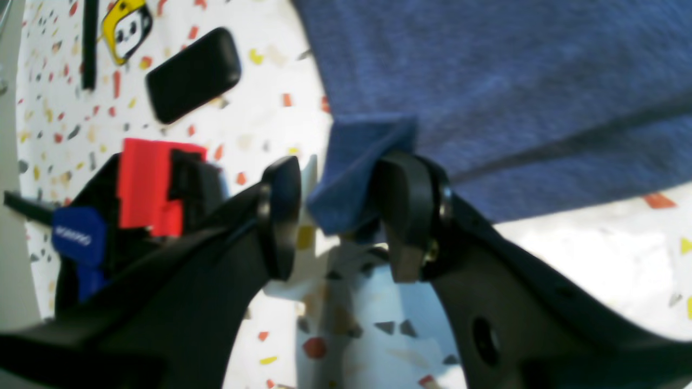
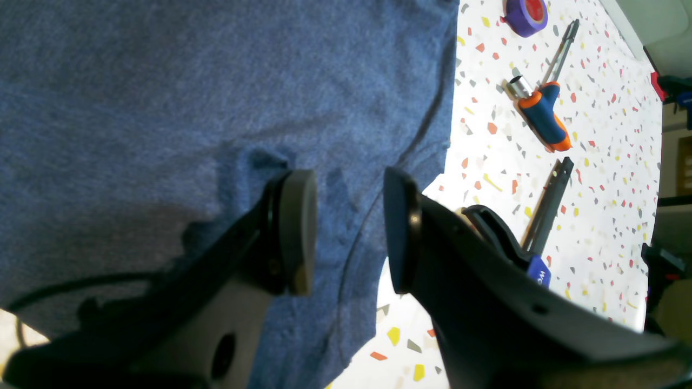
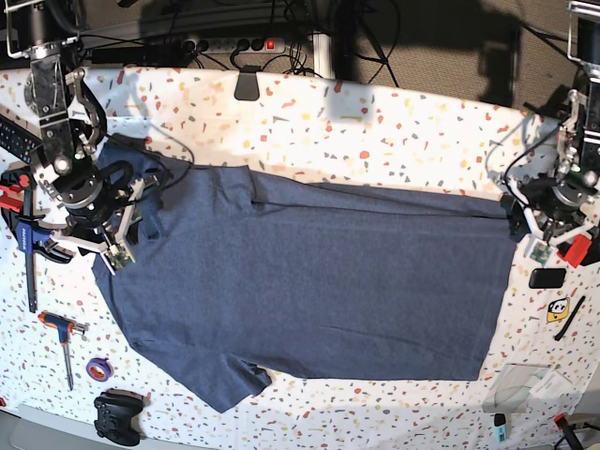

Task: Fold the T-shirt properly
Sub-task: 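Regrasp the shirt edge with both grippers and pull it taut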

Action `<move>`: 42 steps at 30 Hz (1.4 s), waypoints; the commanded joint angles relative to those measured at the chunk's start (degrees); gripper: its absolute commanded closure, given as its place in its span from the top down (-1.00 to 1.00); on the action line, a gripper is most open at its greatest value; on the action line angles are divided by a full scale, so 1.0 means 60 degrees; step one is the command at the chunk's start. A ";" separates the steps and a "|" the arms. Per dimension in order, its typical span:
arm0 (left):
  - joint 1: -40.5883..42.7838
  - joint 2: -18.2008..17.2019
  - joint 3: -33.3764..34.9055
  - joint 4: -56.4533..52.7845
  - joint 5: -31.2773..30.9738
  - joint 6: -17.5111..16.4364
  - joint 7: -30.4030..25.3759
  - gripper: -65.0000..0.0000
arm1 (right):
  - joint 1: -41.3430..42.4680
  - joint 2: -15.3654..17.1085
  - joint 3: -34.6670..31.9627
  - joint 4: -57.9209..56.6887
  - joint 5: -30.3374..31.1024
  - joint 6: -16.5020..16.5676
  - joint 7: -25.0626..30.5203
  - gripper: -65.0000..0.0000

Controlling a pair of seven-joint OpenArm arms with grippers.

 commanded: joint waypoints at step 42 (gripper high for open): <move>-0.0047 0.1246 -0.1209 -0.0688 -0.3133 -0.0087 -0.0831 -0.22 | -0.0426 -0.0430 0.0091 0.0076 0.2565 -0.0171 -0.1468 -0.35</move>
